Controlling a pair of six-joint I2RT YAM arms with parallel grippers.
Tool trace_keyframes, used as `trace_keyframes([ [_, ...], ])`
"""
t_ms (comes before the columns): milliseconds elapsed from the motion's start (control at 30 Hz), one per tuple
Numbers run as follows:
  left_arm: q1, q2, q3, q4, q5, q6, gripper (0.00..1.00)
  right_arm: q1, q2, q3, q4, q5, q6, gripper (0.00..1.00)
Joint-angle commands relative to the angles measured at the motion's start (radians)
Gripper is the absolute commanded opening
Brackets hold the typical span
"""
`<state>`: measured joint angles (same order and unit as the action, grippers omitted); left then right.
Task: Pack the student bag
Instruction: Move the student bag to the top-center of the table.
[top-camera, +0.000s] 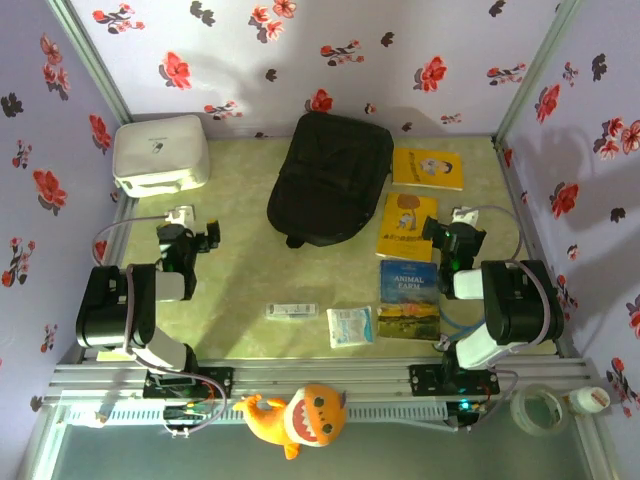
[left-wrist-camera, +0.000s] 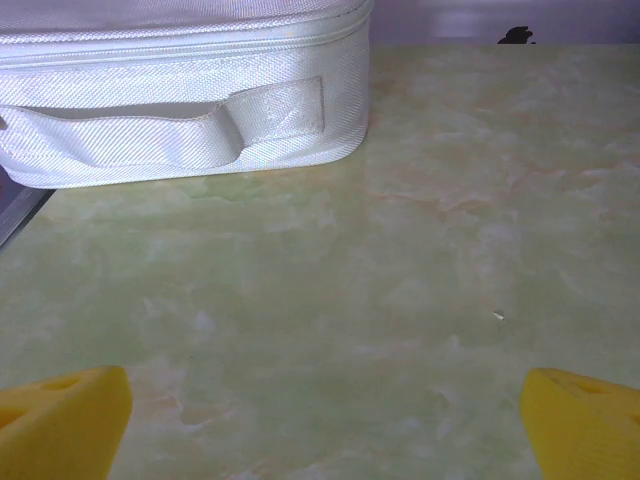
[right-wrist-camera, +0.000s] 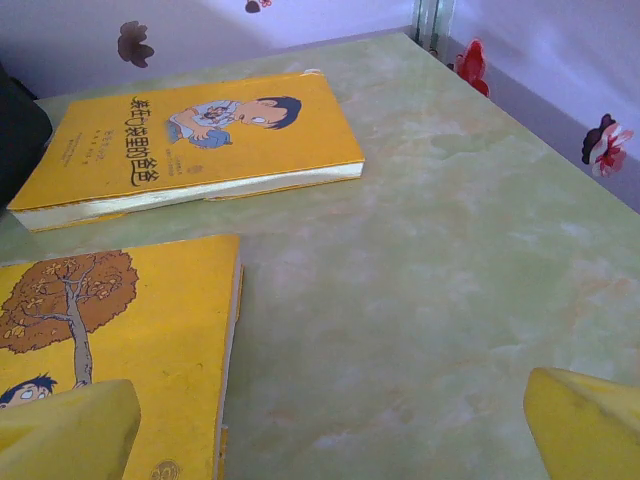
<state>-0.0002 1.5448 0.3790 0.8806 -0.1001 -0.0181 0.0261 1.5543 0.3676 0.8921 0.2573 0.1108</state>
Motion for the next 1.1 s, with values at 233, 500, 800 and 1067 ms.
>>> trace_keyframes([
  [233,-0.007,0.001,0.017,0.002,0.008,0.021,1.00,0.004,0.006,0.013,0.010,-0.003,-0.014,0.99],
  [500,-0.007,0.000,0.018,0.000,0.009,0.021,1.00,0.004,0.006,0.014,0.010,-0.003,-0.015,0.99],
  [800,0.000,0.001,0.021,-0.005,0.011,0.014,1.00,0.003,0.008,0.015,0.006,-0.006,-0.012,0.99],
  [1067,-0.002,-0.006,0.016,0.002,0.011,0.019,1.00,0.007,-0.004,0.006,0.019,0.048,-0.003,0.99],
])
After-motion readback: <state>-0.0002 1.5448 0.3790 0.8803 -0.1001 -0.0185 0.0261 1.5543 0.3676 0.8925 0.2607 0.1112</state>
